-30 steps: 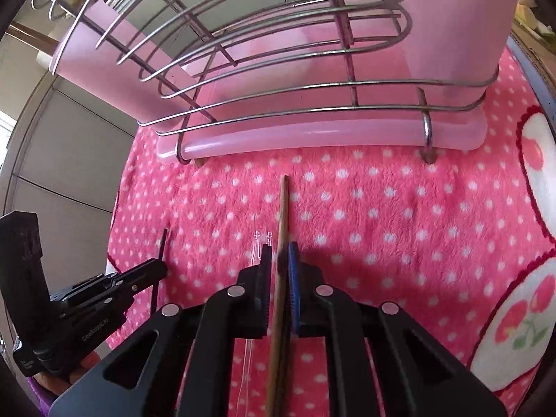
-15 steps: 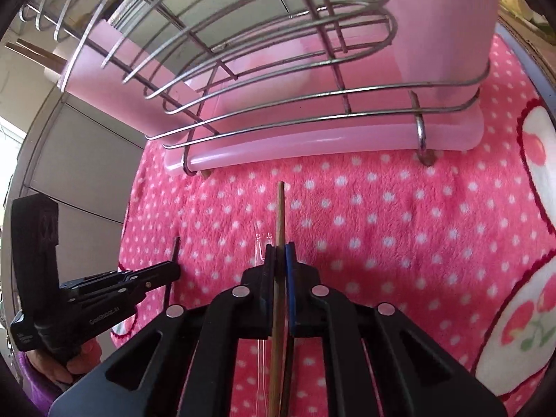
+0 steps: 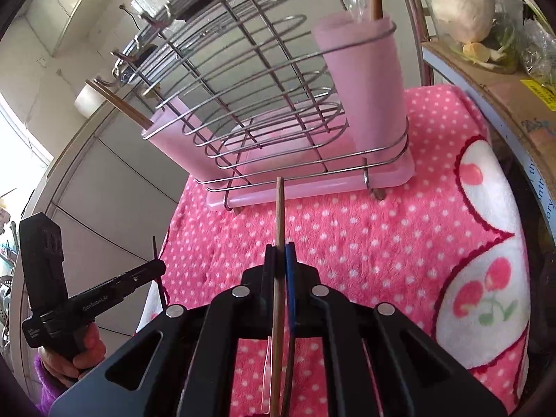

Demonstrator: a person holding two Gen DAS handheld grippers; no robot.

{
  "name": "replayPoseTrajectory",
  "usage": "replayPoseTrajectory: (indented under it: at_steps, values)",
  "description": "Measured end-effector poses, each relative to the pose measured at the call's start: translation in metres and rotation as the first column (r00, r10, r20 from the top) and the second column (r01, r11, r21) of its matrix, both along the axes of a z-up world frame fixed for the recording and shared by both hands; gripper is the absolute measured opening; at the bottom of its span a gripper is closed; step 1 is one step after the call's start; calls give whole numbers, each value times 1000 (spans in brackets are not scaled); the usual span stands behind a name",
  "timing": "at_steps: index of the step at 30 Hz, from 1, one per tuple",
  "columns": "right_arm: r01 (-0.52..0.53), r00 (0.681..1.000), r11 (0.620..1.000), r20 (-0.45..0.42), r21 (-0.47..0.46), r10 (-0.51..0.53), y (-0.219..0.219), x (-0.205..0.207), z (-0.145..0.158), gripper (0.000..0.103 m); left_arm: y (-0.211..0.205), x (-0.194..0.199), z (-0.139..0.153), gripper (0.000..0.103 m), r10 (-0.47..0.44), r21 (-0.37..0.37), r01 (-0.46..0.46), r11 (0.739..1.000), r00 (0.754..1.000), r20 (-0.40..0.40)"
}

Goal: Organize utensils
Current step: 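Lift both held chopsticks up over the pink utensil holder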

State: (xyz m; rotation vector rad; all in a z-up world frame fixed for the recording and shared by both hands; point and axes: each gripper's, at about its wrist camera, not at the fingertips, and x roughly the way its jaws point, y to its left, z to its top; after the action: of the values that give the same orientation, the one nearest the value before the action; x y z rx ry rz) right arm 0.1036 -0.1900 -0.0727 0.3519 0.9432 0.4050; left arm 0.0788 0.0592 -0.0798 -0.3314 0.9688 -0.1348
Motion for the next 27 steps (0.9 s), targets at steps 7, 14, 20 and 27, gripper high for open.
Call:
replayPoseTrajectory:
  at_steps: [7, 14, 20, 27]
  values:
    - [35, 993, 999, 111, 10, -36, -13, -24, 30, 6, -6, -31, 44, 4, 17, 5, -18, 1000, 981, 192]
    - [69, 978, 997, 196, 22, -72, -16, -36, 49, 6, -9, -52, 81, 4, 22, 10, -27, 1000, 940, 341]
    - [103, 952, 994, 287, 20, -104, -25, -47, 78, 6, -9, -62, 109, 4, 44, 18, -58, 998, 902, 428]
    - [142, 911, 990, 391, 2, -131, -34, -52, 114, 6, -2, -62, 130, 4, 69, 7, -83, 997, 875, 478]
